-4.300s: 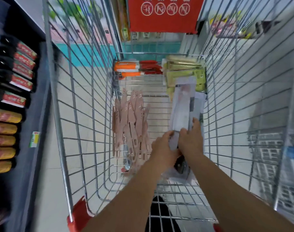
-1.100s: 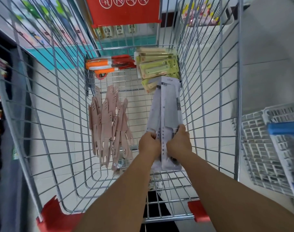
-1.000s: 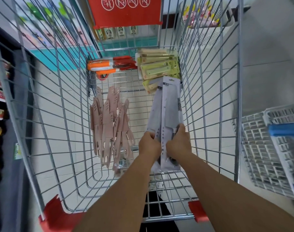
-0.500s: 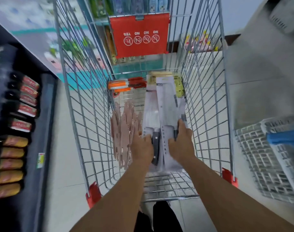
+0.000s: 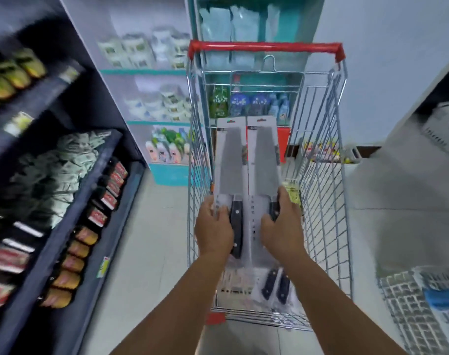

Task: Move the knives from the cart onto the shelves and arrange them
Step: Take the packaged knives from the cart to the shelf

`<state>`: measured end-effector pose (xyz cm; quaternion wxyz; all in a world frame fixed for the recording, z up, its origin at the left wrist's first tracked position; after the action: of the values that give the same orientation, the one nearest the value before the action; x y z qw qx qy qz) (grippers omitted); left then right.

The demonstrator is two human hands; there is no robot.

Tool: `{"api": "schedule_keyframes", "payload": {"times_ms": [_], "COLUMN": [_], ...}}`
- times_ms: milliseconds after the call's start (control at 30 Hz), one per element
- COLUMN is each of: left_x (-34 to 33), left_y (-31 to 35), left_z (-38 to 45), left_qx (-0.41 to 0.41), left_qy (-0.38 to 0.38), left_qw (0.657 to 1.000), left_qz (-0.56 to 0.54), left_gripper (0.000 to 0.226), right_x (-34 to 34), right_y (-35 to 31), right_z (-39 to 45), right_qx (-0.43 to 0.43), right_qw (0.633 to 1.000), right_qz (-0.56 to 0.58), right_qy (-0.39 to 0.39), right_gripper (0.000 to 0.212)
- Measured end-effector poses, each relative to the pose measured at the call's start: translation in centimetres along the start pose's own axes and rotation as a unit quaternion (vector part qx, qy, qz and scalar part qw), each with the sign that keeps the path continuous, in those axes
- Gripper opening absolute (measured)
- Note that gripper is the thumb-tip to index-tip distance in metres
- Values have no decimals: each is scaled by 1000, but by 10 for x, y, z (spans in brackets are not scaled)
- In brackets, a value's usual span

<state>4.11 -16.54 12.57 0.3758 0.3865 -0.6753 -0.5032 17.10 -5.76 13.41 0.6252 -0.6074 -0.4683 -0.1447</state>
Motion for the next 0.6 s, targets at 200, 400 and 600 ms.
{"api": "schedule_keyframes", "payload": {"times_ms": [200,400,600], "left_x": [58,131,230], "left_y": [66,104,119], "left_z": [-15,-54,-116], "left_qx": [-62,-114,-134], "left_qy": [83,187,305], "left_qw": [992,972,937], "left_qz": [-68,-88,-102], "left_gripper": [32,30,23], "right_x": [28,39,17], "right_y": [-79,-148,-221], "right_z": [-19,-53,-123], "right_qx": [109,237,353], "right_qw": [993,968,923], "right_qz": [34,43,45], "right_qy": [-9,-69,-149], "right_gripper": [72,69,68]}}
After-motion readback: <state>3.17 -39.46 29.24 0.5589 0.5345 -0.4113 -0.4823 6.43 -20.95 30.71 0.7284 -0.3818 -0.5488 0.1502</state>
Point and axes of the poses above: each hand's wrist, its own z-axis towards the middle knuckle, its own x-axis out of the back of the hand, y = z × x, the point moved 7 cm from there along z, towards the middle knuckle, and after that the axes turned 13 degrees about -z, right-handed, at the moved point
